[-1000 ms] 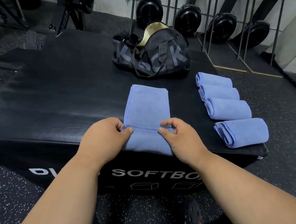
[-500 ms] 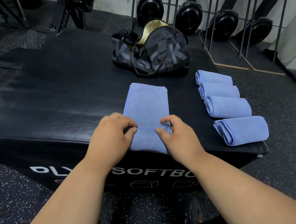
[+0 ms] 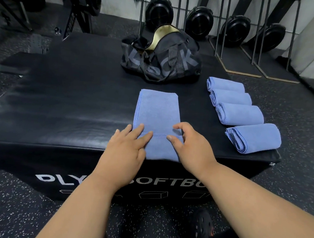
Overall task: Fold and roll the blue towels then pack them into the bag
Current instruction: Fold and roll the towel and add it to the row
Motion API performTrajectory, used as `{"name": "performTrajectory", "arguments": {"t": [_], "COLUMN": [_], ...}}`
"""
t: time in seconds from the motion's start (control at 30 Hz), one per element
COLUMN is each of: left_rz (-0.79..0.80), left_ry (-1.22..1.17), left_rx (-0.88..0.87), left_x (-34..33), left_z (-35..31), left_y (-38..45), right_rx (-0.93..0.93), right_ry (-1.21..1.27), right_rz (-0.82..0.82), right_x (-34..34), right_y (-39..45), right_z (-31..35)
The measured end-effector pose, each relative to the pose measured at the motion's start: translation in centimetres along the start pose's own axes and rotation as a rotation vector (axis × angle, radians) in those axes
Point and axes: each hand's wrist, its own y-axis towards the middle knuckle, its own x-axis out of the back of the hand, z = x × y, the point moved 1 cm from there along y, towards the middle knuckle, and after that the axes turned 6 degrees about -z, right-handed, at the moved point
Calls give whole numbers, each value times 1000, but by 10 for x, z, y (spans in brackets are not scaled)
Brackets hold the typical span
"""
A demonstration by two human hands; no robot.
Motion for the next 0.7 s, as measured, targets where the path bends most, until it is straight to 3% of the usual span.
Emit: {"name": "performTrajectory", "arguments": {"t": [0.17,0.23,0.33,0.43,0.47,0.57,0.63,0.7], "left_rz": [-239,-269,-95,24,13,-30,-33,-24], "left_ry": [-196,-246,-209,-78,-70,-111,-115,-138], "left_rx": [113,73,-85,-97,-96,-91,-87,-64], "left_x": [21,26,21,7,5,4,2,4], "left_z": [5,2,-5,2,5,12,12,11], "left_y": [-4,-6,-10,-9,-8,-6,-6,-5], "right_rx": [-16,-13,-7,-10,53,470,677,768], "right_ry": [-10,-19,-43,-40,-68,-195,-247,-356], "right_rz": [-2,1,5,4,-41,-259,-225,-66], "right_x": [0,0,0,0,0,0,-2,-5], "right_y": [3,4,4,1,-3,-15,-20,-23], "right_z": [1,0,1,2,3,3,-2,-12]}}
